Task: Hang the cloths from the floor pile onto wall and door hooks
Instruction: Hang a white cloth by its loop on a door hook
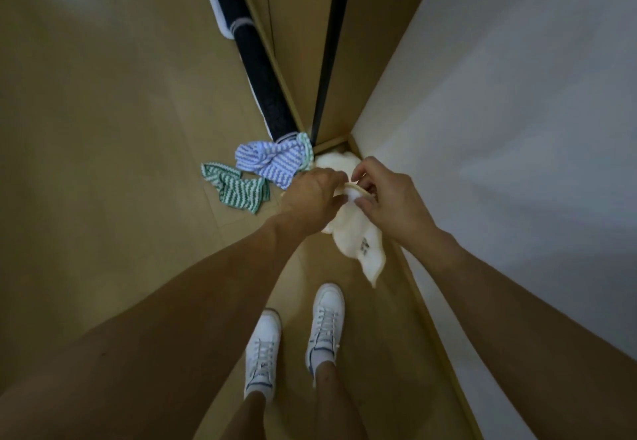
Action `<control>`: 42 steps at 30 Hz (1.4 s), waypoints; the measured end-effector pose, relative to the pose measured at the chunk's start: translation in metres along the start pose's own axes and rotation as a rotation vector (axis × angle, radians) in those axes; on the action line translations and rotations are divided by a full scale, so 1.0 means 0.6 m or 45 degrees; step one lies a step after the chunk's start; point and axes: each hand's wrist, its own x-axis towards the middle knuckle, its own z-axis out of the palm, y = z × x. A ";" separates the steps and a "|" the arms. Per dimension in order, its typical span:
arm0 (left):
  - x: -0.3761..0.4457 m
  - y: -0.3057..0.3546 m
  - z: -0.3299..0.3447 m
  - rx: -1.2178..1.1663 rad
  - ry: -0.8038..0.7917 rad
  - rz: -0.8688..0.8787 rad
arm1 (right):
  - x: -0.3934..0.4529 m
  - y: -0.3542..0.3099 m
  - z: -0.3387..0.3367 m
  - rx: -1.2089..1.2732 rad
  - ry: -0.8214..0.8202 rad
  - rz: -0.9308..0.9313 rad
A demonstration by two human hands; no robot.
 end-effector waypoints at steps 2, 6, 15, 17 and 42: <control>-0.021 0.030 -0.055 -0.048 -0.014 0.016 | -0.018 -0.044 -0.045 0.012 0.005 0.037; -0.076 0.106 -0.170 -0.128 0.041 0.165 | -0.068 -0.135 -0.142 0.016 0.101 0.088; -0.198 0.230 -0.431 -0.093 0.066 0.394 | -0.229 -0.318 -0.370 -0.107 0.563 0.036; -0.222 0.248 -0.476 -0.072 0.069 0.429 | -0.273 -0.348 -0.411 -0.109 0.659 0.042; -0.431 0.660 -0.580 -0.101 -0.042 1.051 | -0.789 -0.398 -0.560 -0.042 1.284 0.328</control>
